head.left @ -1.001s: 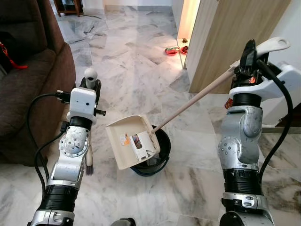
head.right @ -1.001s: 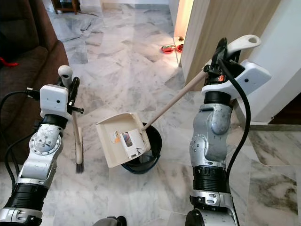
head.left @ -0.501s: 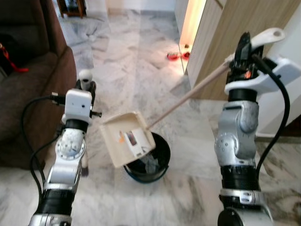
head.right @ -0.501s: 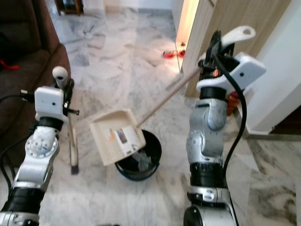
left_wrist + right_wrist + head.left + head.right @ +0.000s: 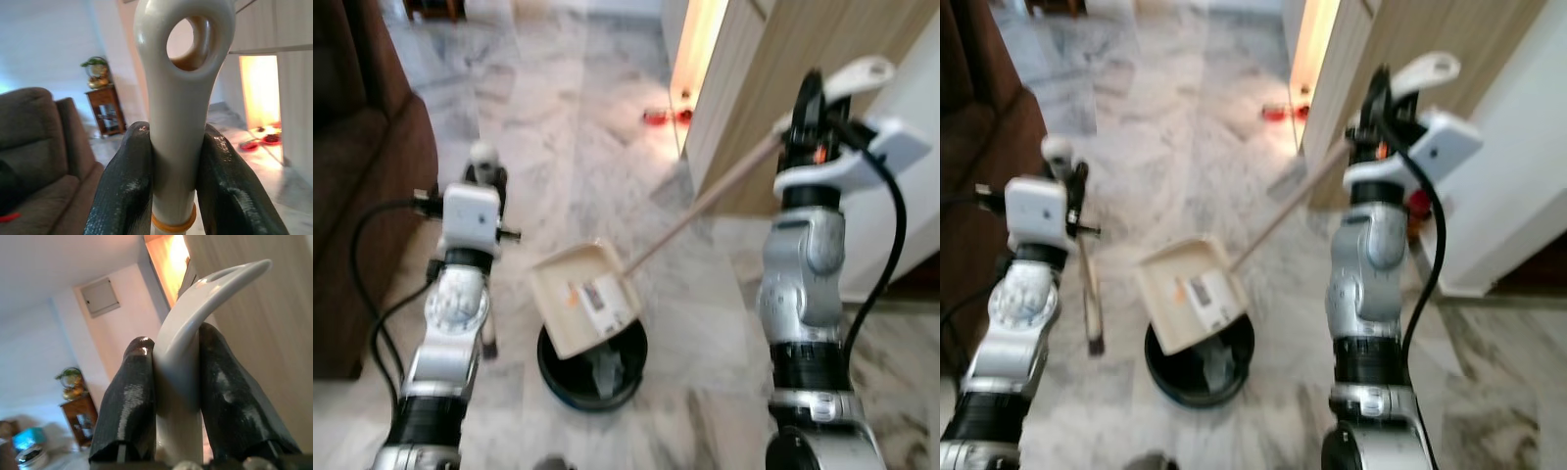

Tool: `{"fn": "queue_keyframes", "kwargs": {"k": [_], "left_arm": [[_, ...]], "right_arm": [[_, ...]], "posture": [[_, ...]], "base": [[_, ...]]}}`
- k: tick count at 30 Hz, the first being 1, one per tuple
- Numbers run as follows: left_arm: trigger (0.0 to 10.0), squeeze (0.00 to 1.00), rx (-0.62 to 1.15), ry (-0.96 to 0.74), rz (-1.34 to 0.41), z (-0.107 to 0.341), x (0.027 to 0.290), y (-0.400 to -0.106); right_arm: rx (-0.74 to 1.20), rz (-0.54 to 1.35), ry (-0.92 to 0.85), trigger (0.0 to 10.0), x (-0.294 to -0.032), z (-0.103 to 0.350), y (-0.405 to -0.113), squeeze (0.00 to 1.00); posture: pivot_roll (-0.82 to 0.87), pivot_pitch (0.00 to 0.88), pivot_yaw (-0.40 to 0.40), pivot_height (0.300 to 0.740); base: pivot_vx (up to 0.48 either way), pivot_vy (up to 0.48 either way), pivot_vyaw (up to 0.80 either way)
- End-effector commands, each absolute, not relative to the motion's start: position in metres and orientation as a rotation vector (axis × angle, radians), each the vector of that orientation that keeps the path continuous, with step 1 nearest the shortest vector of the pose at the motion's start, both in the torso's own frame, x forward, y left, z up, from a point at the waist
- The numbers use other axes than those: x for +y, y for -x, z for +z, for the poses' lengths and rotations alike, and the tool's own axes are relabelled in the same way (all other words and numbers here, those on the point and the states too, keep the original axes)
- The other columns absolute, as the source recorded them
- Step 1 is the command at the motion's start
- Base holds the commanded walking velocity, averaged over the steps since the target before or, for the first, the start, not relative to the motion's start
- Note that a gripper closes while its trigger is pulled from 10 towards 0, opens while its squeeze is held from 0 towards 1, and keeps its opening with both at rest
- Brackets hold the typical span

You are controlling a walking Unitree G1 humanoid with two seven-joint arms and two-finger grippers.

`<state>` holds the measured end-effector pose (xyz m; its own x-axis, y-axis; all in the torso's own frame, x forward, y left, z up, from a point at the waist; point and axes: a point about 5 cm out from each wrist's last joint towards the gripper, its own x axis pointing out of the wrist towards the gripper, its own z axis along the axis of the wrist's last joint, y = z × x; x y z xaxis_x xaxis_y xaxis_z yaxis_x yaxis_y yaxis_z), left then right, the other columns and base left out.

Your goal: Sweep floor

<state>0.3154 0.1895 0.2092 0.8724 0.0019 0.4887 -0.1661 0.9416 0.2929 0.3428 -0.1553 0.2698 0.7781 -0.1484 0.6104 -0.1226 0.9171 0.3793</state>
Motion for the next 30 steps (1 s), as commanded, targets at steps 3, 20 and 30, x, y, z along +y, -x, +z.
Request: {"fn": "queue_keyframes", "kwargs": {"k": [3, 20, 30], "left_arm": [[10.0, 0.0, -0.568, -0.343, 0.066, 0.218, 0.179, -0.312], [10.0, 0.0, -0.565, -0.345, 0.076, 0.217, 0.181, -0.31], [10.0, 0.0, -0.568, -0.365, 0.066, 0.216, 0.179, -0.308]], "right_arm": [[-0.79, -0.005, -0.407, 10.0, -0.157, 0.289, -0.334, 0.0], [-0.897, 0.252, -0.377, 10.0, -0.108, 0.301, -0.309, 0.0], [-0.954, 0.41, -0.324, 10.0, -0.071, 0.303, -0.286, 0.0]], "posture": [[0.31, 0.117, -0.082, 0.74], [0.31, 0.116, -0.094, 0.74], [0.31, 0.121, -0.101, 0.74]], "base": [[0.0, 0.0, 0.0], [0.0, 0.0, 0.0], [0.0, 0.0, 0.0]]}}
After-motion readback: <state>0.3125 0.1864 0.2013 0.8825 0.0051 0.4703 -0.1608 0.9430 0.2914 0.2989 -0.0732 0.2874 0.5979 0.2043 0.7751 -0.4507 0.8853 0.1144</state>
